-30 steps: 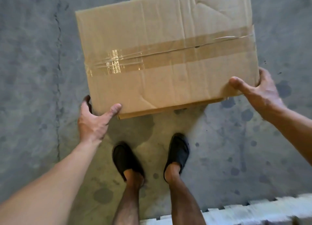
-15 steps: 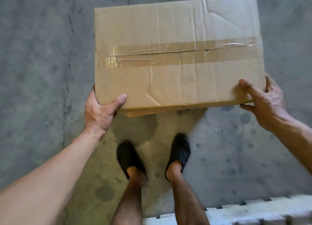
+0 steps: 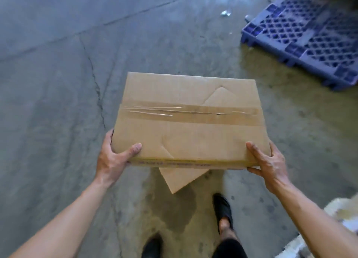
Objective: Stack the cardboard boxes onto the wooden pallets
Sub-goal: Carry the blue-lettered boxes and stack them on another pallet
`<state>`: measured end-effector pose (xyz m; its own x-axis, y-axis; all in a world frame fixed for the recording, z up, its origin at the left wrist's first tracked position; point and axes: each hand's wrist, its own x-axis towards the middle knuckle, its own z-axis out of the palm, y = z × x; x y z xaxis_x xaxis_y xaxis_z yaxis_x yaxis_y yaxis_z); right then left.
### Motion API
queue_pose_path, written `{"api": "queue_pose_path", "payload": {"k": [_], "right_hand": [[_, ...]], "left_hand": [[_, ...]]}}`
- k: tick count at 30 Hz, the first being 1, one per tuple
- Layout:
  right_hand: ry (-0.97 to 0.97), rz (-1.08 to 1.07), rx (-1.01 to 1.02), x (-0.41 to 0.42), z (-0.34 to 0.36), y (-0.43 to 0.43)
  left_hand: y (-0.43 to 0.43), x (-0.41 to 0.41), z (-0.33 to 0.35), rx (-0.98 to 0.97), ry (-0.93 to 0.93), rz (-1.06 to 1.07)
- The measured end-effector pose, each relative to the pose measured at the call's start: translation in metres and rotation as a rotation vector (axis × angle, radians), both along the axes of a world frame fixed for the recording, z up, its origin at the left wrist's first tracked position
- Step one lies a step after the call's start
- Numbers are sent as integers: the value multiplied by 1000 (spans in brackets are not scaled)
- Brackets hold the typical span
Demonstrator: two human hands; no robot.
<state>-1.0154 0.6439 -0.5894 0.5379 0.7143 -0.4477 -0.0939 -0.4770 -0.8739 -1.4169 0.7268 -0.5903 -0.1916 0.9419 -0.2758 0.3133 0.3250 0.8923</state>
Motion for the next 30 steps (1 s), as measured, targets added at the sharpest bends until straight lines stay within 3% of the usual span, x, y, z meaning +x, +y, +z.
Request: {"api": "queue_pose_path", "payload": {"k": [7, 16, 24, 30], "right_hand": [[-95, -243, 172, -60, 114, -116], [-192, -487, 189, -45, 212, -273], [-232, -623, 287, -11, 244, -496], [-351, -777, 169, 17, 262, -659]], "left_hand": [[-4, -26, 127, 201, -40, -304], [-94, 37, 232, 369, -66, -556], [-243, 127, 251, 334, -138, -730], [-371, 196, 240, 197, -238, -843]]}}
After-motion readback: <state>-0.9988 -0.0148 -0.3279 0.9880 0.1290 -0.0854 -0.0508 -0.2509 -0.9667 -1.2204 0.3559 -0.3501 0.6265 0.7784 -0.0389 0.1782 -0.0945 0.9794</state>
